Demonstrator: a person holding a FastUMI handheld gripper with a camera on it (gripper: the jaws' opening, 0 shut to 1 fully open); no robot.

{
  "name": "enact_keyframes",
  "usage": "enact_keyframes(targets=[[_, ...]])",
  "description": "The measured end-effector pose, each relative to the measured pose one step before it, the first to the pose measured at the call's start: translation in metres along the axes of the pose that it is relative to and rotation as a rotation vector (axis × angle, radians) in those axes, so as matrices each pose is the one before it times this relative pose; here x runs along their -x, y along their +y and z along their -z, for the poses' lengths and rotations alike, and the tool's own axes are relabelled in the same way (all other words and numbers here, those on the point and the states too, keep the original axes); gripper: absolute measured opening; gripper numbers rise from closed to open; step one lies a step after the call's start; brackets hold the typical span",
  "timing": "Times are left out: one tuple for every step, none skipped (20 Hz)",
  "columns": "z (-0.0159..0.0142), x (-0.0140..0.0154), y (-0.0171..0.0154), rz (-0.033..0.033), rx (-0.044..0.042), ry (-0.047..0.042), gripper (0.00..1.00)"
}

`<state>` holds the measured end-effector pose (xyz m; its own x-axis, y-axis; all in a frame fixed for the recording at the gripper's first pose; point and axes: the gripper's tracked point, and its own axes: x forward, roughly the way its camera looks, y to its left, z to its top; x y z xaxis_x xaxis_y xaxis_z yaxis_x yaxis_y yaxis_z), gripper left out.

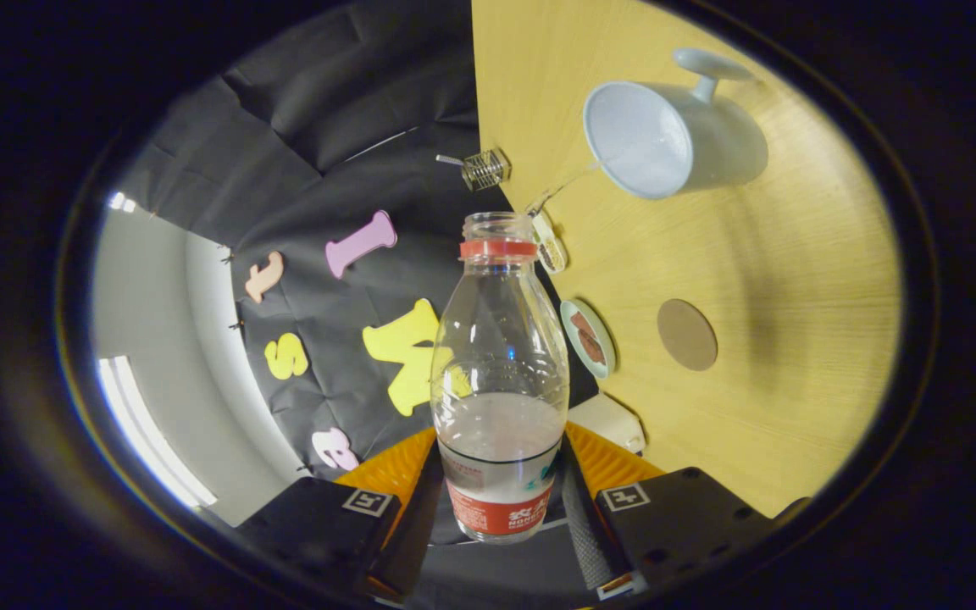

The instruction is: Take the bottle from table, then pour the juice into the cup, finally place the bottle on the coaster

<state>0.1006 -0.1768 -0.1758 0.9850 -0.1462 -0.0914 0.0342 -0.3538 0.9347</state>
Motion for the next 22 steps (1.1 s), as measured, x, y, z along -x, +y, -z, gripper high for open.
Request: enact_keyframes(targets=[[-0.00101, 0.00008, 0.00089, 0.00427, 0.0009, -0.00103, 0.74], [-0.00039, -0.00003, -0.00003, 0.00458, -0.00574, -0.00435, 0.74], [-0.00053, 0.00016, 0.00245, -0.00242, -0.00962, 0.00025, 0.74], [-0.00024, -0.00117, 0.00095, -0.00287, -0.00743, -0.00027, 0.74], [0.00165, 0.00091, 0.00162, -0.00039, -0.00244, 0.0042, 0.74], [0.00071, -0.00045, 0.00083, -0.00072, -0.00144, -0.00067, 0.74], [-0.00117, -0.00094, 0.00176, 0.00158, -0.00521, 0.00138, 0.74], [-0.00012, -0.00077, 0.00137, -0.00234, -0.00806, 0.00133, 0.74], [0.00165, 0.00156, 0.00334, -0.00188, -0.00684, 0.00125, 0.74], [-0.0005, -0.0003, 0.00257, -0.00214, -0.00482, 0.0007, 0.74], [-0.00174, -0.00118, 0.00109, -0.00195, -0.00425, -0.00108, 0.74], [-0.00104, -0.00035, 0.00207, -0.00276, -0.00574, -0.00228, 0.74], [-0.00076, 0.0002, 0.0031, -0.00225, -0.00769, -0.00307, 0.74], [-0.00097, 0.00032, 0.0037, -0.00462, -0.00636, -0.00123, 0.74], [-0.0006, -0.00122, 0.00299, -0.00491, -0.00555, -0.00359, 0.74], [-0.00111, -0.00004, 0.00154, -0.00159, -0.00596, -0.00418, 0.74], [0.00107, 0.0004, 0.00144, 0.00235, -0.00733, -0.0003, 0.74], [0.00027, 0.00049, 0.00109, -0.00088, -0.00999, 0.00057, 0.74], [0.00107, -0.00109, 0.00146, -0.0016, -0.00955, 0.00119, 0.74], [0.00107, -0.00134, 0.00121, -0.00352, -0.00754, 0.00039, 0.74], [0.00106, -0.00157, 0.00016, -0.0005, -0.00419, 0.00325, 0.74], [0.00171, 0.00067, -0.0013, 0.00372, -0.00487, 0.00328, 0.74]])
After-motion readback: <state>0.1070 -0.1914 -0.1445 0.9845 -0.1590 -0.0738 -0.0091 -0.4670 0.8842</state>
